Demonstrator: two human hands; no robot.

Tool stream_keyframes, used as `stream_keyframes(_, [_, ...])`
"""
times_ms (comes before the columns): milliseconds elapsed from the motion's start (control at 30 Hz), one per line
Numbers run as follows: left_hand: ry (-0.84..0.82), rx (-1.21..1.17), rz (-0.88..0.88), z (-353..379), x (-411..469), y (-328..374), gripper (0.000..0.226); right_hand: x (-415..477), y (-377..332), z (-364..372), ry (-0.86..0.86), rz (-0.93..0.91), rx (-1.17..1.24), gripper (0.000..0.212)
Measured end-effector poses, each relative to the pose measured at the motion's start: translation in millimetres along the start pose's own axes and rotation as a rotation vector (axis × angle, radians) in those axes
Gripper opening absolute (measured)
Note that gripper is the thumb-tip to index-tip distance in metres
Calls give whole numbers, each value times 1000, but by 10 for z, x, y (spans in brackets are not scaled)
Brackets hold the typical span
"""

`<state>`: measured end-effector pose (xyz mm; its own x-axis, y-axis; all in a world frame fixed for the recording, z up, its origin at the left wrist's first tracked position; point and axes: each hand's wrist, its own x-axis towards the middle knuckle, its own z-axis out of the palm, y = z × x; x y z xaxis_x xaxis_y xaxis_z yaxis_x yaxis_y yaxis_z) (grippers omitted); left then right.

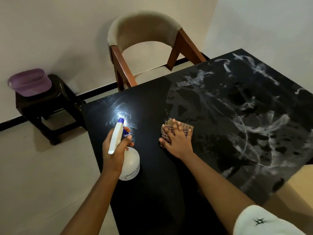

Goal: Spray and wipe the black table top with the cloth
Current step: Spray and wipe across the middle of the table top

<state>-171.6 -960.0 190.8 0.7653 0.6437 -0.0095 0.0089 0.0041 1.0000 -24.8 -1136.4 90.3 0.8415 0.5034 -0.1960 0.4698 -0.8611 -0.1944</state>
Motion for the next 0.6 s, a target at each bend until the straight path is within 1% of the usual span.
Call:
stream_keyframes(67, [0, 12, 18, 77, 90, -27, 26, -80, -52, 24, -7, -10, -10, 68])
stream_keyframes(233, [-24, -1, 109, 272, 402, -38, 18, -922, 12, 307, 53, -352, -39, 67])
stream_keyframes(333, [-59, 43, 179, 411, 619, -4, 23, -873, 73, 302, 73, -403, -60, 67])
stream_keyframes(400, [-75, 69, 211, 496, 769, 14, 27, -489, 80, 185, 36, -350, -61, 68])
stream_keyframes(533, [-84, 75, 272, 623, 1025, -21, 32, 509, 79, -74, 27, -62, -25, 70])
stream_keyframes(600, [-71, 88, 308, 675, 1108, -47, 32, 792, 29, -153, 16, 11, -6, 67])
